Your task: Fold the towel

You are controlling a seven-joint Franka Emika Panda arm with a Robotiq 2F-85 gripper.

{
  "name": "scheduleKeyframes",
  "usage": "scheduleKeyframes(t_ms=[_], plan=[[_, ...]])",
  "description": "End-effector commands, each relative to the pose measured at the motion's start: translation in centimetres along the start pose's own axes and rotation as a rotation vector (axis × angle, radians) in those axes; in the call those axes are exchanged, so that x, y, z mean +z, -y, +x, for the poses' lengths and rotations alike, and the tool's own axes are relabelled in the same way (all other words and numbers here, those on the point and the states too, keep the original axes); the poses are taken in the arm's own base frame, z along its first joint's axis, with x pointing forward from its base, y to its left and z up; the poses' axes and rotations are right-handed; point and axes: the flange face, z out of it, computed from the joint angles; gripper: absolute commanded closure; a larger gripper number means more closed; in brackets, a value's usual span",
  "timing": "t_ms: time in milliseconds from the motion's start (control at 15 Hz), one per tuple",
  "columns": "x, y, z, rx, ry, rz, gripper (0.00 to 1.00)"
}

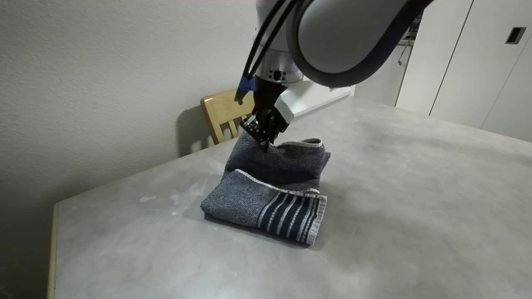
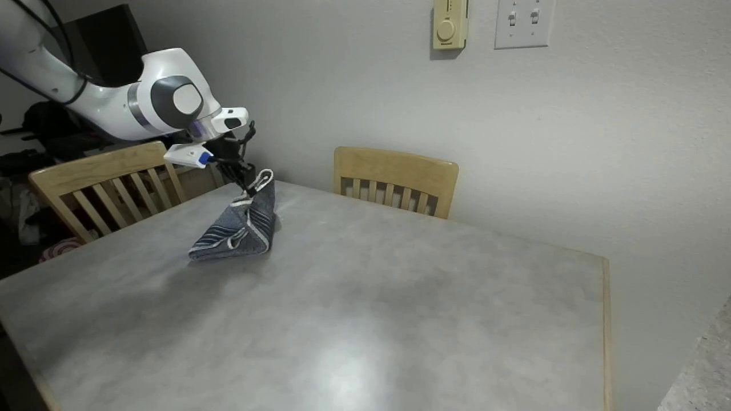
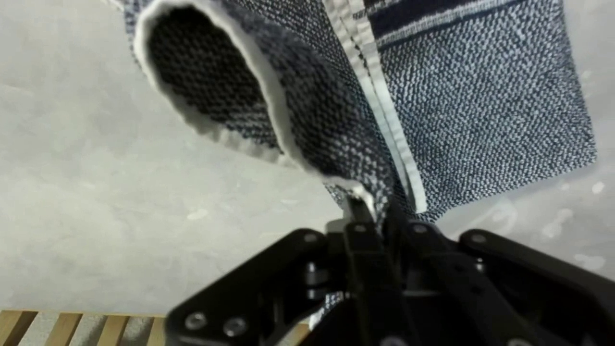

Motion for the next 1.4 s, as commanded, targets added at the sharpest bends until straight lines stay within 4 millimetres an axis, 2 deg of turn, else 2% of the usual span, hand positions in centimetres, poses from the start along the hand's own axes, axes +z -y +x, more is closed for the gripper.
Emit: scheduleKeyframes(t_ms=[0,333,400,600,1267,1333], plan=[[-1.2,0.1,-0.9,-0.04,0.023,-0.007,0.98],[-1.2,1.5,-1.8,-0.095,0.027,-0.025,0.98],[-0.2,1.5,-0.6,-0.054,0.004,-0.004,0.9],[-0.1,2.1,-1.0,-0.072,0.01,-0.008,0.9],[-0.1,2.1,-1.0,-0.072,0.012,-0.009,0.9],[-0.1,2.1,-1.0,-0.072,0.012,-0.009,0.98]])
